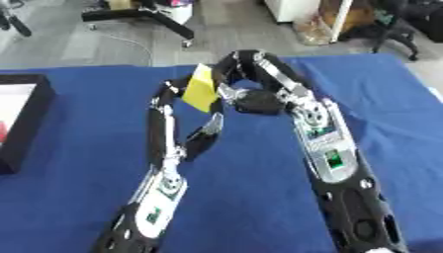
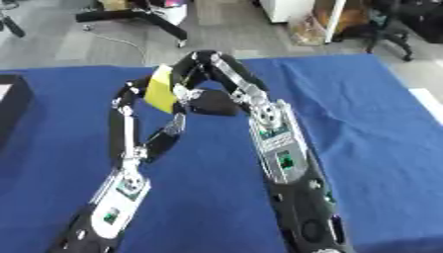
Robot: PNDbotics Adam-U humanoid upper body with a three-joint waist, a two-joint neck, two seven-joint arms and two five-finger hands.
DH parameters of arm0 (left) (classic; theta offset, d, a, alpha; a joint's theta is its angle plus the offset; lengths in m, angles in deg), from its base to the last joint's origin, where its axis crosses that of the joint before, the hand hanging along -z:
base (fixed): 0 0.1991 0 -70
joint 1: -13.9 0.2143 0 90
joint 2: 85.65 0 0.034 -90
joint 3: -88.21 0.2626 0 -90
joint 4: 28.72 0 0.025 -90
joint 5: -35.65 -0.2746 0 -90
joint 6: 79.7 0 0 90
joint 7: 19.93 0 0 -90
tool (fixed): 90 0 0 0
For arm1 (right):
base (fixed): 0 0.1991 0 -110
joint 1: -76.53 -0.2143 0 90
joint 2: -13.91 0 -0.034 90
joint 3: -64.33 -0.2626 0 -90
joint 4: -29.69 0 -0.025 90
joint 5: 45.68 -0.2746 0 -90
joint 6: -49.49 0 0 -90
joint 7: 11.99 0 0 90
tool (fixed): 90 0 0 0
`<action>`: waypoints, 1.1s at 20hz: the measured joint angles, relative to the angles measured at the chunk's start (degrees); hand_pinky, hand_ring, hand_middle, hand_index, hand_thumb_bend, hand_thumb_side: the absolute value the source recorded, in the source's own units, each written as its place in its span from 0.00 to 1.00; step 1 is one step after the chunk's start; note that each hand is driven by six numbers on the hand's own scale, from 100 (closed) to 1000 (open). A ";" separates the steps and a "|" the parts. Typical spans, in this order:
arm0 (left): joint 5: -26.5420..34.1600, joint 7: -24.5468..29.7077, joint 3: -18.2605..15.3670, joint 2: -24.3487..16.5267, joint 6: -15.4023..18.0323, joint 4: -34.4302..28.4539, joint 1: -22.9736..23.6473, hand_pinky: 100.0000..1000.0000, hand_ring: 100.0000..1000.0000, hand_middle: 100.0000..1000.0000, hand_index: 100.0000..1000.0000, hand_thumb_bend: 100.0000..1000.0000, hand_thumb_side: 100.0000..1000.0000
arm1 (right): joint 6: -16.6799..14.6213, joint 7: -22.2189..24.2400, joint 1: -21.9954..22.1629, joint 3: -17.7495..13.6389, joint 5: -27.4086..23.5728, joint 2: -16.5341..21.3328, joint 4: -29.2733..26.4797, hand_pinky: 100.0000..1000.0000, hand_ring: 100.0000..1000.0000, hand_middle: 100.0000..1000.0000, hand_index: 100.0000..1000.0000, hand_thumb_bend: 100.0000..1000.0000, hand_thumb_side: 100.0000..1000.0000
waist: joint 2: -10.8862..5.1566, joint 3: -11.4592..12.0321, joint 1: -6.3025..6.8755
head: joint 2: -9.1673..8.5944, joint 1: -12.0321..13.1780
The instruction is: Pick up the objects with one hand, pass them to the other hand, and then place them into the box on the other side of the table.
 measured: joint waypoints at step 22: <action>-1.05 -1.71 -2.67 -2.51 -1.72 -3.22 0.86 0.63 0.39 0.36 0.52 0.00 0.22 | -5.01 3.87 -7.22 -3.84 2.75 3.95 -5.96 0.76 0.69 0.73 0.84 0.00 0.29 | -0.07 0.27 0.00 | 0.00 -5.72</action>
